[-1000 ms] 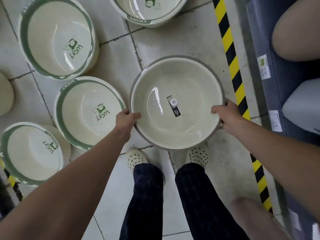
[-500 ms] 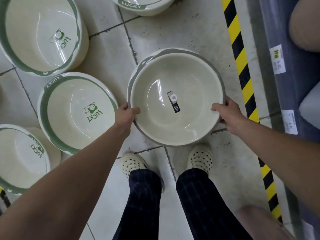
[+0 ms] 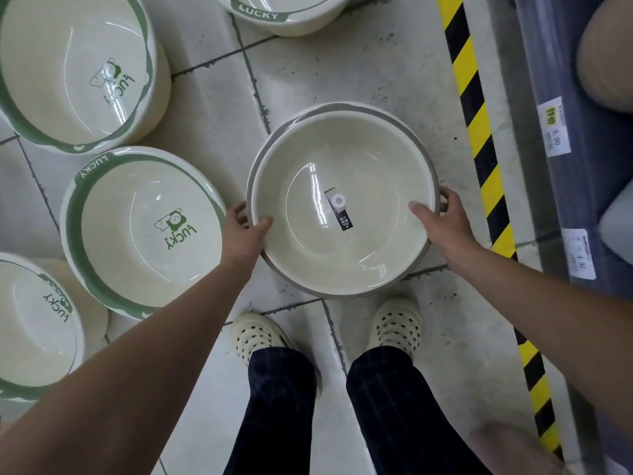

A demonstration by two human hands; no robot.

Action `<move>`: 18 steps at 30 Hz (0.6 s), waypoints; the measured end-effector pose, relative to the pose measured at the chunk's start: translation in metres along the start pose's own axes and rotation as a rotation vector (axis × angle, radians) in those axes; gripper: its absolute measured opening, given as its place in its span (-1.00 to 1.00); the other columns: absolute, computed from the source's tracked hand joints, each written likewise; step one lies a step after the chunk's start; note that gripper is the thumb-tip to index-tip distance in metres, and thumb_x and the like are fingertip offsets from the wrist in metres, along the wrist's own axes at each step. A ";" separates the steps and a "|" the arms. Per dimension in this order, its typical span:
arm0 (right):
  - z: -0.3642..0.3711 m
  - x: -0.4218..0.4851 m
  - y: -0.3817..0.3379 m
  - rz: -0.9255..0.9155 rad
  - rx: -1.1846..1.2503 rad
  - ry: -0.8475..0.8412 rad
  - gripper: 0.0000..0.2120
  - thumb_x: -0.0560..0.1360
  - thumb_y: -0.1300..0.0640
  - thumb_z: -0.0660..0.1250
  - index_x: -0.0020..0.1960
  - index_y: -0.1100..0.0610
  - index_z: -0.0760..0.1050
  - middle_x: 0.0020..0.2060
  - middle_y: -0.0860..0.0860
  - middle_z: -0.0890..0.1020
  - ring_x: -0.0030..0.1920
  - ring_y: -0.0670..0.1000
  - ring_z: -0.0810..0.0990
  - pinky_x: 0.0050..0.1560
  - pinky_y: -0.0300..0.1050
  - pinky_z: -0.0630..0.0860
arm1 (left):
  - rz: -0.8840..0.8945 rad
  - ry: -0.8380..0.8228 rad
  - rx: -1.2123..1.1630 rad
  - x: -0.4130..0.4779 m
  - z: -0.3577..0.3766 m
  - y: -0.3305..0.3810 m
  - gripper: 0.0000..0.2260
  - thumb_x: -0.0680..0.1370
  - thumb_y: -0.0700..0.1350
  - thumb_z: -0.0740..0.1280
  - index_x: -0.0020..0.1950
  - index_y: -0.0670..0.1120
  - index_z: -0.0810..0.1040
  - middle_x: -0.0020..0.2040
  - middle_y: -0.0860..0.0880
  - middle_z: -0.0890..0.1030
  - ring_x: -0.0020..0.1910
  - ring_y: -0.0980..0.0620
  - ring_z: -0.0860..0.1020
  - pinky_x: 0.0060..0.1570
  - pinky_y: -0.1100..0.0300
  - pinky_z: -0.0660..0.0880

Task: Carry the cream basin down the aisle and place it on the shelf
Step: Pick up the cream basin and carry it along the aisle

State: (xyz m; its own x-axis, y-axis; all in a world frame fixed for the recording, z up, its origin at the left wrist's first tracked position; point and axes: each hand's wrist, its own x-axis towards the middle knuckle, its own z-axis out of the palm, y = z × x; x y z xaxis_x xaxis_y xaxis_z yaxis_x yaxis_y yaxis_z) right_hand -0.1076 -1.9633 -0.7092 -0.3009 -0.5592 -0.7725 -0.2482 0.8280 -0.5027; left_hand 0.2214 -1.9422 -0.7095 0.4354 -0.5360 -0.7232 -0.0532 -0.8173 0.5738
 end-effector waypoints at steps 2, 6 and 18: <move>0.002 0.001 -0.001 -0.027 -0.027 0.023 -0.34 0.54 -0.10 0.44 0.54 0.02 0.29 0.16 -0.05 0.53 0.10 0.01 0.55 0.03 -0.12 0.45 | 0.033 0.024 0.021 0.001 0.002 -0.001 -0.50 0.54 -0.11 0.45 0.45 -0.05 0.41 0.12 0.06 0.60 0.05 0.05 0.64 -0.14 0.26 0.54; 0.004 0.001 -0.001 -0.079 -0.102 0.080 -0.41 0.57 -0.14 0.39 0.51 0.02 0.33 0.12 -0.02 0.53 0.06 0.03 0.54 -0.07 -0.16 0.43 | 0.102 0.072 0.091 0.001 0.008 -0.001 -0.58 0.59 -0.07 0.37 0.44 -0.07 0.43 0.04 0.09 0.59 -0.02 0.17 0.61 -0.08 0.23 0.58; 0.014 0.004 0.008 -0.113 -0.104 0.137 -0.46 0.59 -0.07 0.35 0.52 -0.01 0.32 0.13 0.00 0.53 0.11 0.10 0.56 0.11 0.03 0.52 | 0.113 0.015 0.084 0.014 0.006 -0.017 -0.52 0.54 0.05 0.38 0.44 0.03 0.41 0.04 0.09 0.64 -0.04 0.12 0.65 -0.14 0.27 0.57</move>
State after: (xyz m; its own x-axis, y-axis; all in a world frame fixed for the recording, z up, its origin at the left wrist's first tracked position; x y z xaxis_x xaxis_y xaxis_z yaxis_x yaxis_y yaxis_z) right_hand -0.0982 -1.9589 -0.7216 -0.3860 -0.6546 -0.6500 -0.3795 0.7549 -0.5349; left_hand 0.2228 -1.9372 -0.7311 0.4358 -0.6231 -0.6495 -0.1770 -0.7669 0.6169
